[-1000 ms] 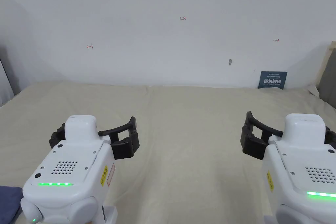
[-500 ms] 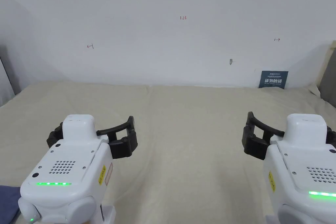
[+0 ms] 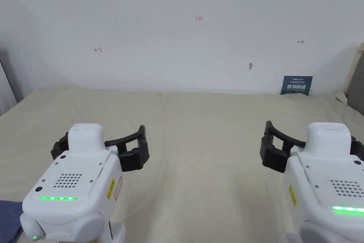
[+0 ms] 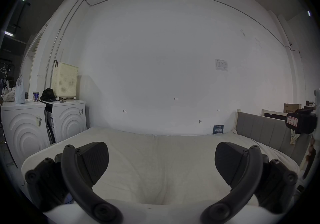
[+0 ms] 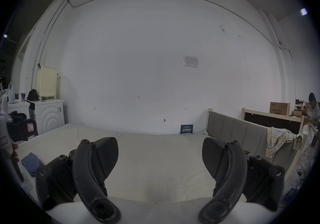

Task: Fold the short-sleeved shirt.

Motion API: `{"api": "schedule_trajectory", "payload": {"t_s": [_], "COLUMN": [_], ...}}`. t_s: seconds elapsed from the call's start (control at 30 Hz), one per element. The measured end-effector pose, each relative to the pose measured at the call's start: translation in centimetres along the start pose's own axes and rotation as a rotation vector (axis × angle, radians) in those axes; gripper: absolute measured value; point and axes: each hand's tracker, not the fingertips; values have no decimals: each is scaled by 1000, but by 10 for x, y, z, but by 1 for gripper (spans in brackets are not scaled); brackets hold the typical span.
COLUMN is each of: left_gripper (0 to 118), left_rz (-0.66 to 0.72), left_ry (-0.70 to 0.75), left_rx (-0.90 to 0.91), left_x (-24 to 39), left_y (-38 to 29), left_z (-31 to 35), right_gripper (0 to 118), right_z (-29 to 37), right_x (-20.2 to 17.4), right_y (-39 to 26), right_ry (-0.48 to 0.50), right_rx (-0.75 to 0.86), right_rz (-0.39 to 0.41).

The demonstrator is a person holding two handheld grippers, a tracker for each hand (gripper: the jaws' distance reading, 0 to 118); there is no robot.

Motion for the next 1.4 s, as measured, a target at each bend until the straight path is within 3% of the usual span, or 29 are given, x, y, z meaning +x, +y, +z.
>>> {"api": "schedule_trajectory", "payload": {"t_s": [1.4], "left_gripper": [118], "left_rz": [-6], "left_ry": [-10], "left_rx": [-18], "left_x": [4], "left_y": [-4], "left_z": [6], "right_gripper": [102], "right_z": [1], "right_x": [3], "right_y": [-4], "right_ry": [20], "right_rx": [-32], "right_rz": [-24]}}
